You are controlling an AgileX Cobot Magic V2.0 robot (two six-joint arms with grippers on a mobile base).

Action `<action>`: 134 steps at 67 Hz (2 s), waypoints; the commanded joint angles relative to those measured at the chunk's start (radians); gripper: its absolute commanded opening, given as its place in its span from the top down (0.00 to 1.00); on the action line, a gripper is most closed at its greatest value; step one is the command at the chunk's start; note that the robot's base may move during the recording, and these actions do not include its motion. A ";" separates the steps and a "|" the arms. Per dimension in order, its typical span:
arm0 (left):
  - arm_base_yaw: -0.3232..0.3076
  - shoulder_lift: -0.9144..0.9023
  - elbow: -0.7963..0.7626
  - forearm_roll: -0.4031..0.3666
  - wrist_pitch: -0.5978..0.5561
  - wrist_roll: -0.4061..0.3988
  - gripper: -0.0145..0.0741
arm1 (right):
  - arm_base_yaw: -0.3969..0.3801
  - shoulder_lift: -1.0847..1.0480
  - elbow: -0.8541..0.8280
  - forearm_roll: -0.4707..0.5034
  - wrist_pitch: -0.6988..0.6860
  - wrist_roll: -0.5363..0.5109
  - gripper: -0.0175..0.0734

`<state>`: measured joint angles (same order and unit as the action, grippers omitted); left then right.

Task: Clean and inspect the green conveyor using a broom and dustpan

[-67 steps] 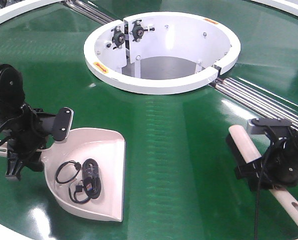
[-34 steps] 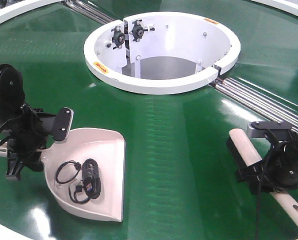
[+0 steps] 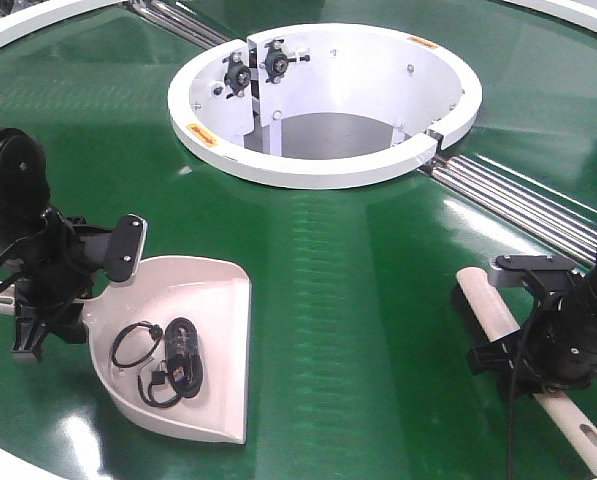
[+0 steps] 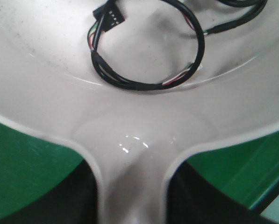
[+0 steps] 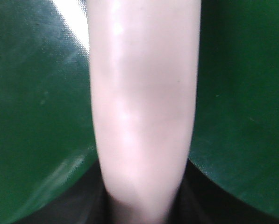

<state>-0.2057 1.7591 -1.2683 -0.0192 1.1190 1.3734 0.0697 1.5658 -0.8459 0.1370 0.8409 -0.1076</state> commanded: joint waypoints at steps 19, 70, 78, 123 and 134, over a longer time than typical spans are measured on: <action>-0.009 -0.042 -0.018 -0.023 0.014 -0.037 0.56 | -0.006 -0.029 -0.024 0.001 -0.020 -0.007 0.43; -0.009 -0.214 -0.018 -0.071 0.065 -0.225 0.13 | -0.004 -0.259 -0.024 -0.003 -0.067 -0.003 0.22; -0.009 -0.298 -0.018 -0.071 0.065 -0.315 0.19 | -0.004 -0.342 -0.024 -0.003 -0.121 -0.003 0.22; -0.012 -0.924 0.114 -0.071 -0.425 -0.967 0.37 | -0.002 -1.136 0.168 -0.007 -0.351 -0.033 0.22; -0.063 -1.170 0.454 -0.061 -0.667 -0.915 0.37 | -0.002 -1.383 0.385 -0.035 -0.497 -0.037 0.23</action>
<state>-0.2431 0.6972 -0.9329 -0.0730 0.6433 0.4473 0.0697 0.2642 -0.5154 0.1278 0.4947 -0.1301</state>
